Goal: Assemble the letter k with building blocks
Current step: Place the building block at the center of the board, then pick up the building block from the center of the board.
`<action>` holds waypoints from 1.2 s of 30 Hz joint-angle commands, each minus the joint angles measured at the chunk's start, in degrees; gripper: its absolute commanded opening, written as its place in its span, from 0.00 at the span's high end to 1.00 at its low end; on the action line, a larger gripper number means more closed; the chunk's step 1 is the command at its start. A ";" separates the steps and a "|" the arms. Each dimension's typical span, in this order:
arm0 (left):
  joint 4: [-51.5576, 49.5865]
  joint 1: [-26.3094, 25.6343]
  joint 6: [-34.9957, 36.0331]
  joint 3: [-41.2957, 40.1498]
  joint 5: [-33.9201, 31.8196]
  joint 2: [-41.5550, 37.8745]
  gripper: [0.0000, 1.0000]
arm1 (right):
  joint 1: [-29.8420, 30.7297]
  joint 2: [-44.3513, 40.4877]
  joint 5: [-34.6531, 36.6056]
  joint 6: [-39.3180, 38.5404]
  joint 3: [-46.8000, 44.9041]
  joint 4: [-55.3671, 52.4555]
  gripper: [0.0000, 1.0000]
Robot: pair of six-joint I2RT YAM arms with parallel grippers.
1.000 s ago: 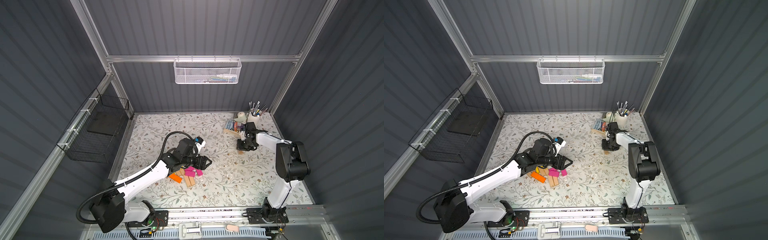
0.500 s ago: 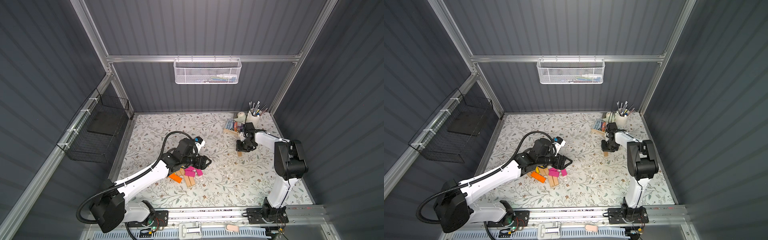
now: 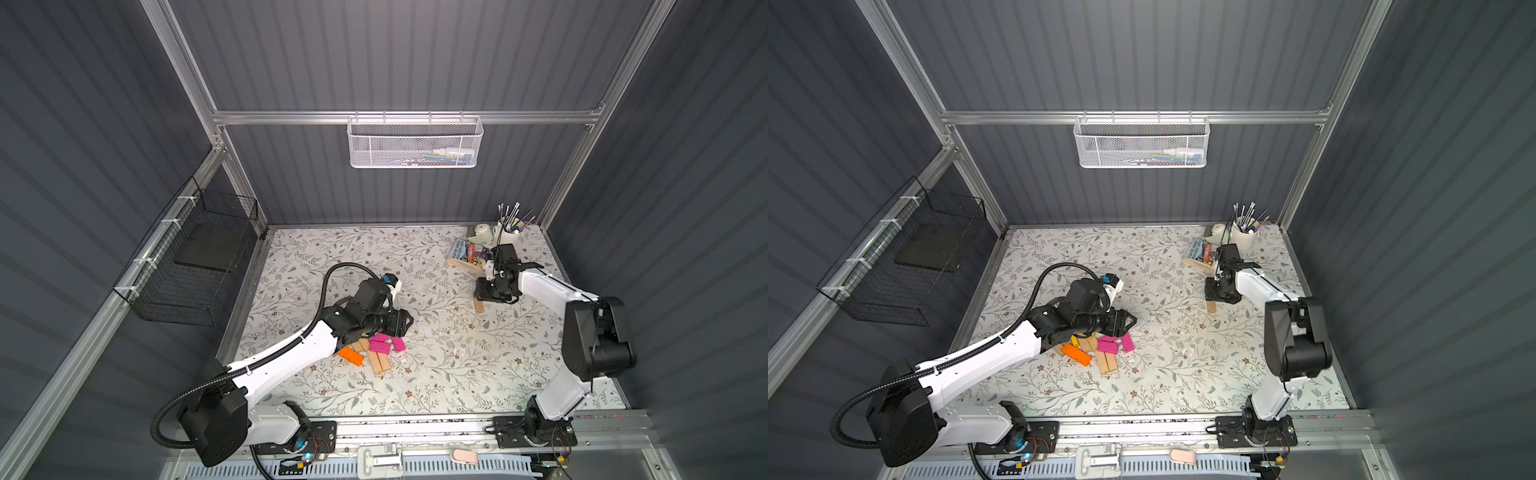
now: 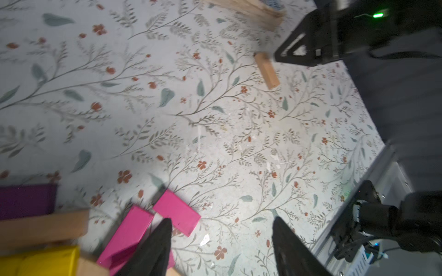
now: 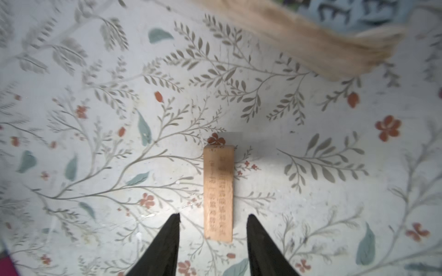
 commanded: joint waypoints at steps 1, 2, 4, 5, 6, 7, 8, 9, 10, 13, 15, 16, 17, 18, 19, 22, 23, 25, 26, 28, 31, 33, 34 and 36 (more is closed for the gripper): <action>-11.45 -0.08 -7.17 3.47 -15.81 -1.75 0.42 | 4.58 -8.35 2.10 7.92 -2.71 2.12 0.50; -13.59 -0.08 -8.97 3.64 -18.61 -1.76 0.44 | 6.24 -10.52 2.99 10.07 -3.57 2.49 0.50; -17.50 0.51 -11.37 3.69 -22.92 -1.58 0.45 | 10.67 -14.66 3.93 13.93 -5.39 3.73 0.47; -19.25 1.04 -12.09 3.54 -24.38 -1.42 0.46 | 12.68 -16.07 4.32 15.25 -5.72 3.90 0.45; -20.81 2.04 -12.66 3.33 -25.29 -1.29 0.47 | 14.91 -17.27 4.60 16.60 -5.84 3.87 0.44; -21.95 3.45 -12.44 3.04 -25.32 -1.31 0.47 | 16.91 -18.08 5.00 18.03 -5.75 3.60 0.42; -22.91 5.01 -12.14 2.67 -25.27 -1.30 0.47 | 18.71 -18.63 5.10 18.88 -5.63 3.43 0.41; -24.02 6.98 -12.02 2.34 -25.17 -1.33 0.47 | 20.65 -18.93 5.04 19.27 -5.47 3.19 0.40; -25.08 9.12 -11.80 1.84 -25.20 -1.55 0.48 | 22.43 -19.05 5.49 19.80 -4.86 2.45 0.40; -25.89 13.81 -11.01 -0.32 -25.74 -2.81 0.49 | 26.70 -18.64 6.24 20.73 -3.16 0.53 0.38; -24.77 15.95 -9.81 -2.24 -25.75 -3.33 0.48 | 29.10 -18.05 6.55 20.74 -2.24 -0.11 0.37; -24.27 17.30 -9.23 -2.76 -24.77 -3.01 0.49 | 29.93 -17.59 6.55 20.46 -1.82 -0.22 0.36; -23.76 18.79 -8.49 -3.21 -23.28 -2.46 0.49 | 30.77 -17.01 6.89 20.41 -1.29 -0.72 0.36; -22.97 19.93 -7.47 -3.60 -21.68 -1.76 0.49 | 31.38 -16.36 6.94 20.23 -0.59 -1.15 0.36; -22.31 20.58 -6.78 -3.73 -20.62 -0.94 0.49 | 31.95 -15.72 6.71 19.86 0.22 -1.79 0.36; -22.07 21.83 -6.77 -4.23 -19.24 1.29 0.56 | 32.97 -14.27 7.36 18.85 1.71 -2.91 0.35; -21.90 22.34 -7.08 -4.52 -18.99 1.78 0.58 | 33.22 -13.93 7.23 18.69 2.01 -2.98 0.35; -20.97 23.62 -7.48 -5.75 -18.12 2.59 0.60 | 33.26 -13.49 7.13 18.55 2.10 -2.79 0.34; -20.44 24.18 -7.46 -6.23 -17.21 2.88 0.61 | 33.26 -13.38 6.98 18.55 2.04 -2.65 0.34; -19.83 25.01 -8.20 -7.25 -15.66 3.26 0.61 | 33.34 -13.13 6.89 18.57 2.15 -2.50 0.34; -20.50 25.06 -9.91 -8.03 -15.52 3.18 0.62 | 33.34 -13.05 6.98 18.57 2.13 -2.40 0.34; -21.35 25.07 -11.14 -8.43 -16.24 3.00 0.61 | 33.39 -12.92 7.04 18.48 2.23 -2.23 0.34; -21.49 25.06 -11.10 -8.63 -16.44 3.08 0.61 | 33.33 -12.76 6.97 18.47 2.39 -2.23 0.34; -21.75 25.06 -11.09 -8.70 -16.83 3.77 0.61 | 33.34 -12.53 6.89 18.51 2.52 -1.92 0.34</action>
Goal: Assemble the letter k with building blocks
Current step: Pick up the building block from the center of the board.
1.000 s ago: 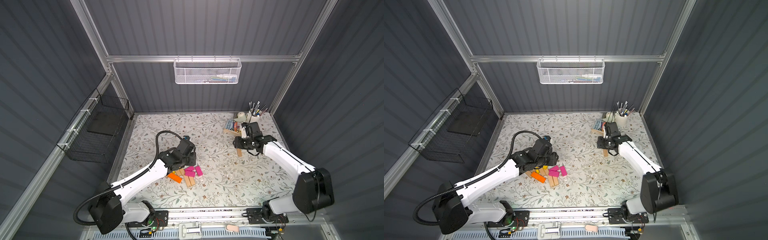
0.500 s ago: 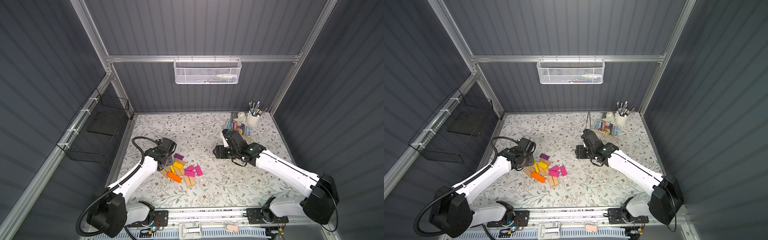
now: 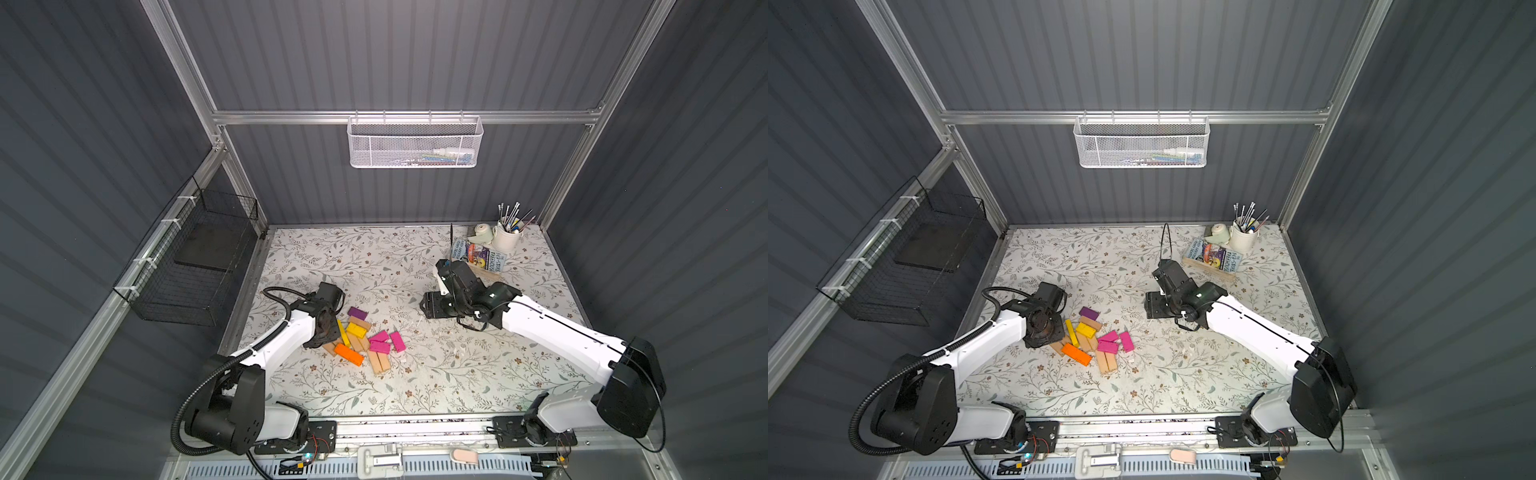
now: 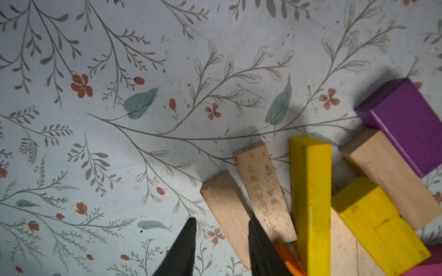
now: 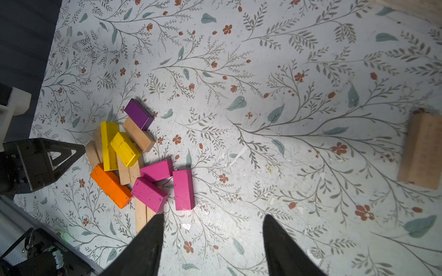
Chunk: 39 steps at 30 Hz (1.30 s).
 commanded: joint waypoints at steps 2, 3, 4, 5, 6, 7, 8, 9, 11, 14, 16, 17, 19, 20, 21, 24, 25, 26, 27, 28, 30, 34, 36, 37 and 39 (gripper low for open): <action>-1.35 0.17 -1.06 -0.51 0.29 1.93 0.61 | 0.31 1.02 0.72 -0.43 2.00 -0.62 0.33; -1.30 0.17 -0.72 -0.17 0.51 2.65 0.60 | 0.35 1.06 0.66 -0.45 2.14 -0.66 0.34; -1.22 0.17 -0.64 0.02 0.63 3.17 0.60 | 0.38 1.14 0.65 -0.49 2.27 -0.76 0.33; -1.11 0.17 -0.57 0.03 0.69 3.53 0.59 | 0.34 1.25 0.73 -0.52 2.39 -0.84 0.33; -0.80 0.17 -0.55 0.00 0.76 3.97 0.58 | 0.36 1.32 0.77 -0.53 2.52 -0.91 0.33; -0.42 0.17 -0.49 -0.17 0.95 4.21 0.57 | 0.35 1.30 0.75 -0.51 2.45 -0.97 0.33; -0.11 0.17 -0.41 -0.36 1.10 4.41 0.56 | 0.35 1.30 0.77 -0.51 2.44 -1.03 0.33; 0.41 0.17 -0.34 -0.63 1.40 4.53 0.55 | 0.37 1.26 0.74 -0.47 2.40 -0.97 0.33; 1.13 0.17 -0.16 -1.00 1.74 4.74 0.53 | 0.37 1.30 0.77 -0.40 2.39 -1.05 0.33; 1.20 0.17 -0.20 -1.24 1.85 4.83 0.55 | 0.35 1.15 0.93 -0.25 2.19 -1.04 0.33; 1.18 0.17 -0.17 -1.43 1.82 4.65 0.55 | 0.37 1.11 0.91 -0.22 2.10 -1.07 0.33; 1.12 0.17 -0.09 -1.68 1.84 4.51 0.55 | 0.35 1.12 0.92 -0.19 2.15 -1.09 0.33; 0.69 0.17 -0.25 -1.94 1.54 4.62 0.56 | 0.51 1.01 0.65 -0.05 2.29 -0.94 0.33; 0.51 0.17 -0.34 -2.05 1.62 4.60 0.56 | 0.49 1.01 0.49 -0.12 2.26 -0.85 0.33; 0.37 0.17 -0.41 -2.22 1.58 4.60 0.56 | 0.47 0.97 0.39 -0.03 2.32 -0.84 0.33; -0.29 0.17 -0.83 -2.82 1.26 4.13 0.60 | 0.58 0.89 0.41 -0.01 2.36 -0.73 0.33; -0.30 0.17 -0.78 -3.11 1.22 3.96 0.60 | 0.52 0.83 0.42 0.04 2.35 -0.66 0.33; -0.02 0.17 -0.82 -3.37 1.34 3.80 0.60 | 0.61 0.78 0.35 0.04 2.39 -0.71 0.33; 0.30 0.17 -0.80 -3.71 1.51 3.72 0.60 | 0.61 0.85 0.37 0.00 2.37 -0.68 0.33; 0.45 0.17 -0.78 -3.85 1.67 3.79 0.59 | 0.61 0.89 0.45 0.03 2.35 -0.61 0.33; 0.89 0.16 -0.88 -4.18 2.53 4.05 0.59 | 0.71 0.97 0.52 -0.03 2.47 -0.61 0.33; 1.54 0.17 -0.72 -4.49 2.89 4.24 0.64 | 0.76 0.96 0.51 0.04 2.44 -0.63 0.33; 1.64 0.18 -0.69 -4.52 2.85 4.67 0.64 | 0.76 0.88 0.33 0.21 2.46 -0.54 0.33; 1.64 0.17 -0.64 -4.51 2.75 4.86 0.64 | 0.70 0.74 0.29 0.29 2.49 -0.40 0.33; 1.64 0.17 -0.56 -4.58 2.68 4.95 0.68 | 0.74 0.57 0.26 0.28 2.39 -0.25 0.33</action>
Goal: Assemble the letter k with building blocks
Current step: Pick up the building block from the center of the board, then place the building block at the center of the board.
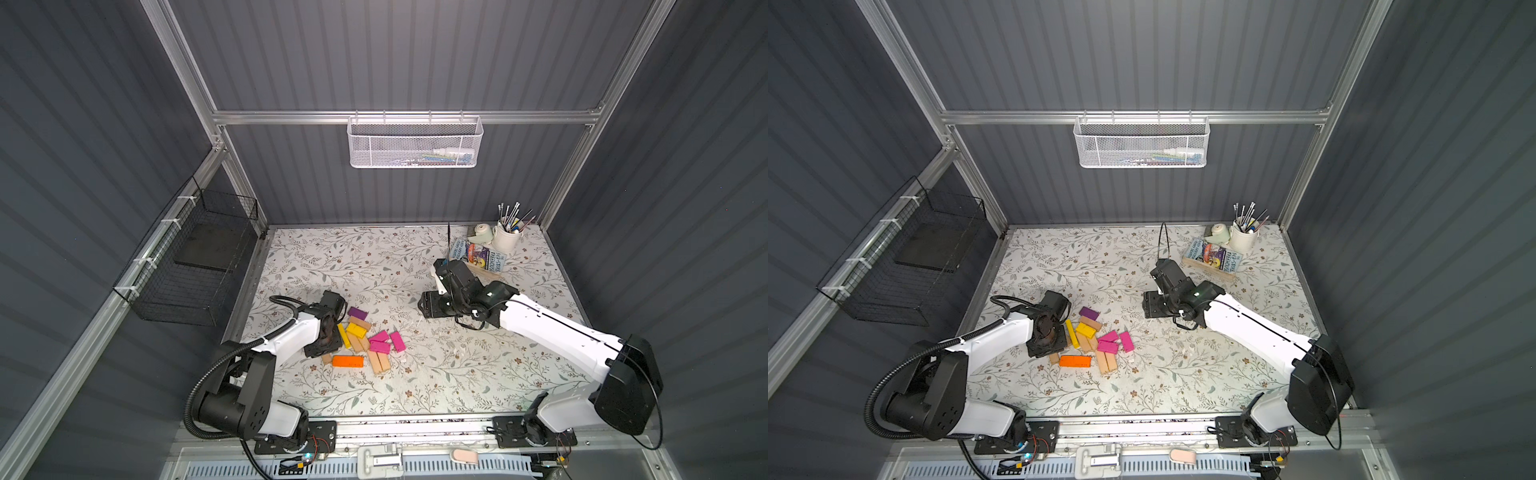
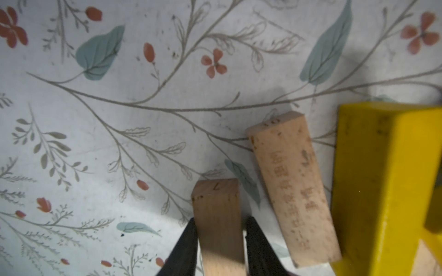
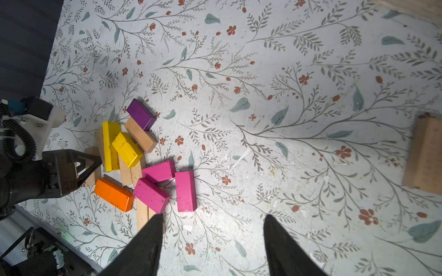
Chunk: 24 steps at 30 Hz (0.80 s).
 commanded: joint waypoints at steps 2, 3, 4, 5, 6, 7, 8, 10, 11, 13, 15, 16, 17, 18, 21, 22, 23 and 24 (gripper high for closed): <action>-0.56 0.17 -0.12 -0.56 0.62 0.35 0.73 | 0.24 -0.54 0.44 0.56 1.32 -0.07 0.33; -0.85 0.17 -0.02 -0.39 0.55 -0.02 0.74 | 0.24 -0.74 0.58 0.68 1.22 0.20 0.33; -1.27 0.17 0.01 -0.02 0.50 -0.42 0.75 | 0.26 -0.90 0.67 0.71 1.02 0.34 0.33; -2.09 0.17 0.13 0.52 0.43 -1.27 0.75 | 0.17 -1.20 0.89 0.75 0.87 0.68 0.33; -2.96 0.17 0.35 1.29 0.42 -2.11 0.76 | 0.22 -1.58 1.23 0.77 0.70 0.96 0.32; -4.08 0.17 0.45 2.33 0.30 -3.26 0.77 | 0.05 -2.15 2.15 0.65 0.38 1.06 0.32; -5.02 0.17 0.70 3.52 0.73 -4.67 0.78 | -0.23 -2.76 3.24 0.67 0.17 1.21 0.32; -5.04 0.08 0.74 5.67 4.20 -7.14 0.80 | -1.11 -4.37 4.80 0.71 -0.75 1.67 0.31; -4.04 -0.46 0.14 6.69 6.68 -8.20 0.81 | -1.98 -5.54 5.62 0.77 -1.36 1.85 0.31; -1.36 -3.27 -1.67 8.70 9.62 -8.55 0.82 | -3.53 -7.42 6.74 0.90 -2.43 2.04 0.30; -0.45 -8.77 -3.60 12.50 7.82 -6.30 0.83 | -6.03 -9.75 7.63 1.18 -3.62 1.77 0.29; 0.03 -11.71 -4.31 14.74 6.93 -4.14 0.83 | -7.49 -11.03 7.94 1.39 -4.47 1.59 0.29; 1.10 -14.18 -5.23 16.82 7.07 -1.57 0.83 | -9.01 -12.51 7.92 1.59 -5.35 1.65 0.28; 2.70 -16.50 -5.86 18.64 7.31 1.19 0.83 | -10.36 -13.75 7.96 1.75 -6.15 1.67 0.27; 5.20 -22.82 -6.34 25.48 6.64 10.52 0.83 | -15.15 -17.59 8.05 2.20 -9.43 2.07 0.24; 5.22 -24.44 -6.12 27.87 6.14 13.48 0.83 | -16.85 -19.72 8.21 2.49 -10.47 2.05 0.22; 5.15 -26.22 -5.76 31.09 5.66 16.91 0.83 | -18.25 -20.87 8.34 2.58 -11.35 2.07 0.20; 5.08 -27.38 -5.66 33.36 5.42 19.63 0.83 | -19.70 -22.08 8.51 2.66 -12.45 2.09 0.20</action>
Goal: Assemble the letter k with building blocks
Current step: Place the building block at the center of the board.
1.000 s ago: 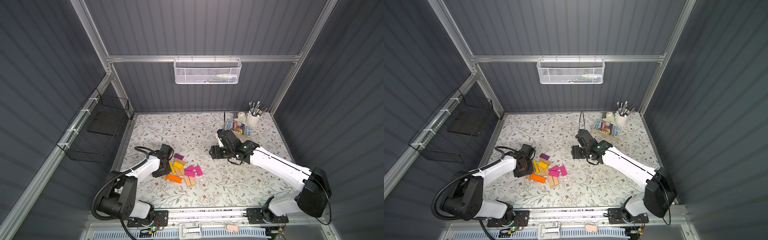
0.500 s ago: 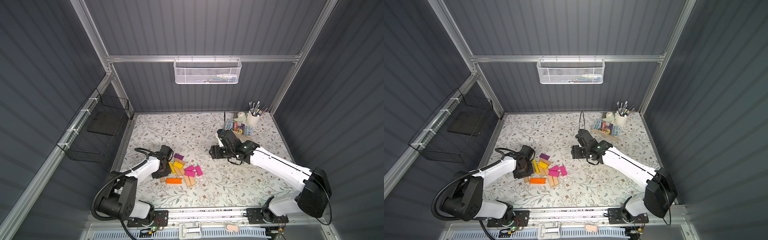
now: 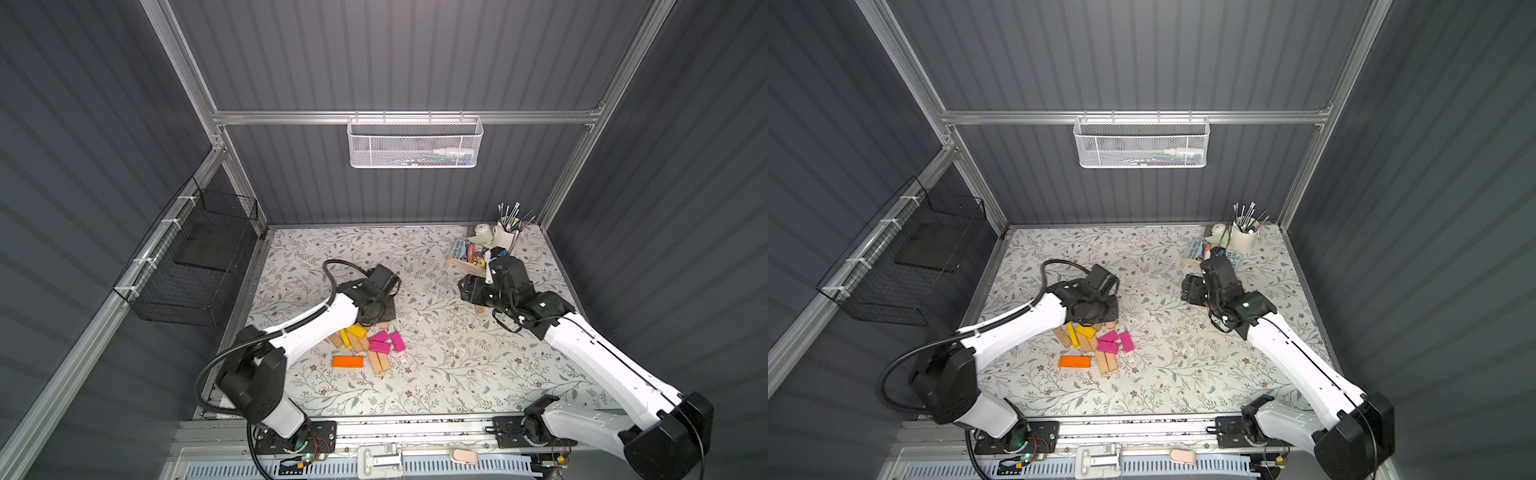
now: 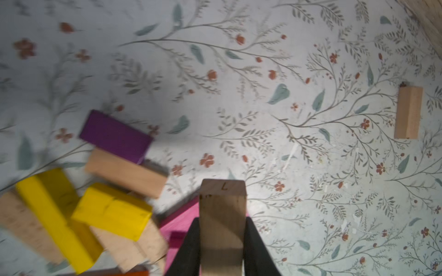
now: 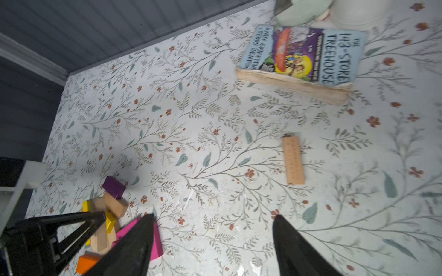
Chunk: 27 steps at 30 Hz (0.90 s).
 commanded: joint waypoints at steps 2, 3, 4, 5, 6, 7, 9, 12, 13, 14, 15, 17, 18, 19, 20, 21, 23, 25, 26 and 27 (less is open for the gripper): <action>1.41 -4.96 -1.39 8.89 -0.32 11.53 0.83 | -5.19 -4.97 1.71 0.34 -3.63 -0.65 0.18; 1.96 -5.63 -1.47 10.78 -0.03 13.65 0.83 | -5.95 -5.61 2.04 0.27 -4.12 -1.00 0.18; 2.65 -6.36 -1.73 13.40 0.10 16.29 0.83 | -6.66 -6.23 2.47 0.14 -4.47 -1.56 0.17; 3.05 -6.99 -1.93 15.42 0.08 18.91 0.83 | -7.34 -6.80 2.56 0.08 -4.96 -1.98 0.16; 3.00 -7.69 -1.94 17.58 0.23 21.54 0.83 | -7.83 -7.22 2.32 0.09 -5.40 -2.22 0.16; 2.84 -8.14 -2.04 19.56 0.41 23.64 0.82 | -8.24 -7.53 2.07 0.18 -5.71 -2.30 0.16; 2.72 -9.17 -2.27 23.61 0.67 28.05 0.82 | -8.72 -8.00 1.66 0.34 -6.31 -2.37 0.16; 2.25 -10.07 -2.74 28.67 1.01 32.65 0.81 | -8.99 -8.12 1.61 0.43 -6.88 -2.50 0.16; 2.28 -10.19 -2.74 29.74 1.01 33.70 0.81 | -9.04 -8.16 1.76 0.45 -7.03 -2.44 0.15; 2.46 -10.27 -2.88 30.74 0.81 34.76 0.80 | -9.12 -8.06 1.87 0.41 -7.21 -2.34 0.15; 2.68 -10.21 -3.09 31.66 0.97 35.78 0.79 | -9.21 -8.03 1.92 0.34 -7.40 -2.38 0.15; 2.65 -10.23 -3.15 33.10 1.28 37.07 0.76 | -9.41 -7.90 1.68 0.29 -7.67 -2.29 0.15; 2.87 -10.28 -3.20 33.49 1.46 37.75 0.74 | -9.48 -7.85 1.50 0.25 -7.76 -2.29 0.15; 2.92 -10.21 -3.24 33.81 1.55 38.15 0.71 | -9.52 -7.89 1.44 0.22 -7.85 -2.31 0.15; 3.03 -10.24 -3.33 33.87 1.51 38.42 0.68 | -9.59 -7.89 1.31 0.17 -7.94 -2.34 0.15; 3.22 -10.23 -3.31 33.94 1.58 38.59 0.65 | -9.56 -7.98 1.26 0.20 -8.02 -2.28 0.15; 3.28 -10.20 -3.26 33.89 1.55 38.71 0.62 | -9.69 -7.98 1.15 0.17 -8.05 -2.26 0.15; 3.44 -10.20 -3.24 33.79 1.57 38.49 0.62 | -9.70 -7.85 0.86 0.19 -8.03 -2.19 0.15; 3.59 -10.23 -3.15 33.71 1.53 38.29 0.61 | -9.76 -7.81 0.77 0.25 -8.02 -2.19 0.15; 3.65 -10.23 -3.14 33.63 1.56 37.97 0.61 | -9.73 -7.71 0.65 0.10 -7.98 -2.22 0.15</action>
